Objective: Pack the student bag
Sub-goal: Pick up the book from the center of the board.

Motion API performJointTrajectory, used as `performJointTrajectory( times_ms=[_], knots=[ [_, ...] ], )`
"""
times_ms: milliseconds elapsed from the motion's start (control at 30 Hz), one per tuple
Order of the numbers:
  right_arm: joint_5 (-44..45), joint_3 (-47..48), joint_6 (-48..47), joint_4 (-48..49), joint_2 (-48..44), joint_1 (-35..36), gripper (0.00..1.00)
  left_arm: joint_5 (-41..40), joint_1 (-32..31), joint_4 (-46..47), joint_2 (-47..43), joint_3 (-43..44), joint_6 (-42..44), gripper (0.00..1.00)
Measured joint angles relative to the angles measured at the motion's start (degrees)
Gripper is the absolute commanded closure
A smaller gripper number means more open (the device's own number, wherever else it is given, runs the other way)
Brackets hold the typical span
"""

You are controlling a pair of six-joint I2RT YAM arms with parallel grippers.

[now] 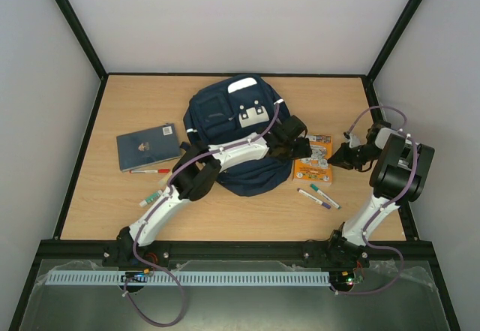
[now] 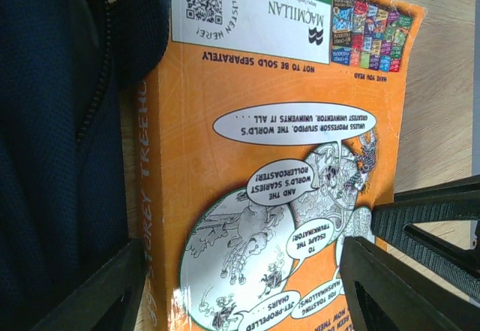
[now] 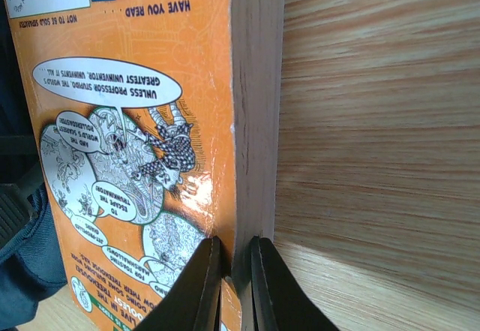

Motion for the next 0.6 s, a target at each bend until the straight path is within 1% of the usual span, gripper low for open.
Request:
performJointTrajectory(
  times_ms=[100, 200, 300, 600],
  knots=[
    [0.04, 0.0, -0.26, 0.0, 0.0, -0.02, 0.96, 1.44, 0.28, 0.5, 0.42, 0.24, -0.68, 0.28],
    [0.5, 0.04, -0.5, 0.11, 0.0, -0.2, 0.94, 4.68, 0.96, 1.92, 1.25, 0.63, -0.94, 0.28],
    [0.76, 0.11, -0.66, 0.22, 0.0, -0.59, 0.93, 6.75, 1.25, 2.19, 2.43, 2.4, -0.39, 0.28],
    [3.04, 0.44, -2.38, 0.24, -0.72, -0.26, 0.94, 8.2, 1.22, 2.8, 2.75, 3.08, 1.6, 0.28]
  ],
)
